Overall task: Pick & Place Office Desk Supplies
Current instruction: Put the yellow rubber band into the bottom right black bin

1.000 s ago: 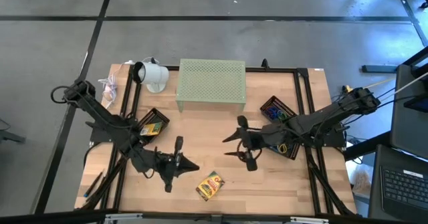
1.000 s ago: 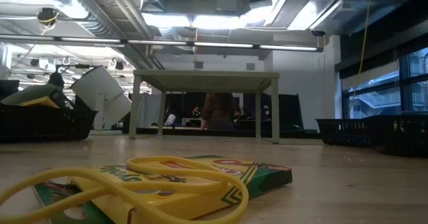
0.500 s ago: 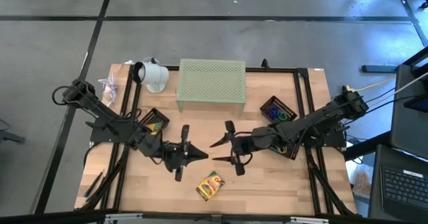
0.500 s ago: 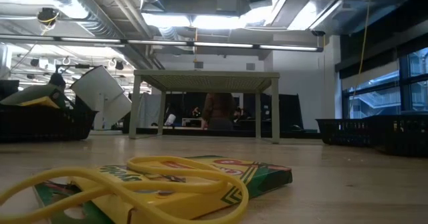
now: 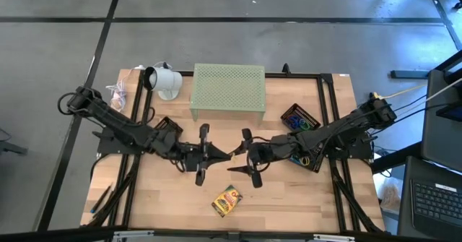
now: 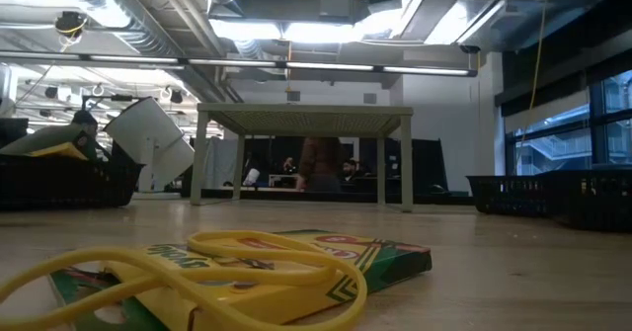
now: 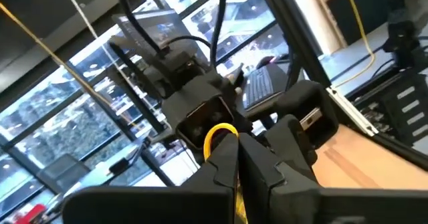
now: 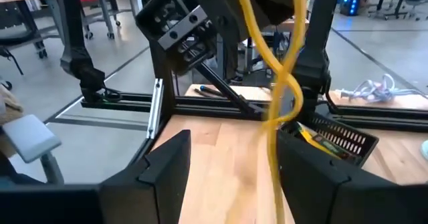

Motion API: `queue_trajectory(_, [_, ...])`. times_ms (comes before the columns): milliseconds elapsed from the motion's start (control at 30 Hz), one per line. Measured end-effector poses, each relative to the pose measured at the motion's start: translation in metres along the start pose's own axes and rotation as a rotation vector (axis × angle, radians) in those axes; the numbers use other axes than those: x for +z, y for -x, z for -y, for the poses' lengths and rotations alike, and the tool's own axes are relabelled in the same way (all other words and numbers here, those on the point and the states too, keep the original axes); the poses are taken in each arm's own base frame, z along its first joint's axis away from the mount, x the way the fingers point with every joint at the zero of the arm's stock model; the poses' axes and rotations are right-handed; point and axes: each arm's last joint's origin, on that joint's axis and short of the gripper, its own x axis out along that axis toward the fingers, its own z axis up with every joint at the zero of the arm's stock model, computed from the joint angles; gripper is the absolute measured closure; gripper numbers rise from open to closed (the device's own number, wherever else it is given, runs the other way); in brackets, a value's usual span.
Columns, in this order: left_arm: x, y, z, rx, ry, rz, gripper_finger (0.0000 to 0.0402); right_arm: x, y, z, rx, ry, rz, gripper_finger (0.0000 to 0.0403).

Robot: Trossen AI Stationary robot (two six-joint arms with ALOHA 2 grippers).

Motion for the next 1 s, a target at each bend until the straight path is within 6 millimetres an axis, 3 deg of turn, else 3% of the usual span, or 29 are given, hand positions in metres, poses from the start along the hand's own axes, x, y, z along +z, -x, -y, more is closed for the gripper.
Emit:
queue_trajectory(267, [0.0,-0.002,-0.006,-0.011,0.012,0.057,0.04,0.0,0.0,0.0,-0.002,-0.017,-0.001,0.0226])
queue_trajectory(600, [0.0,-0.002,-0.006,-0.007,0.013,0.049,0.0399,0.0,0.0,0.0,-0.002,-0.07,-0.002,0.0393])
queue_trajectory(800, [-0.001,-0.002,-0.006,0.028,0.132,0.018,0.0386,0.0,0.0,0.0,-0.001,-0.143,-0.002,0.0399])
queue_trajectory(1000, [-0.011,-0.001,-0.001,0.062,0.197,-0.128,0.0317,0.0,0.0,0.0,0.001,-0.194,-0.002,0.0401])
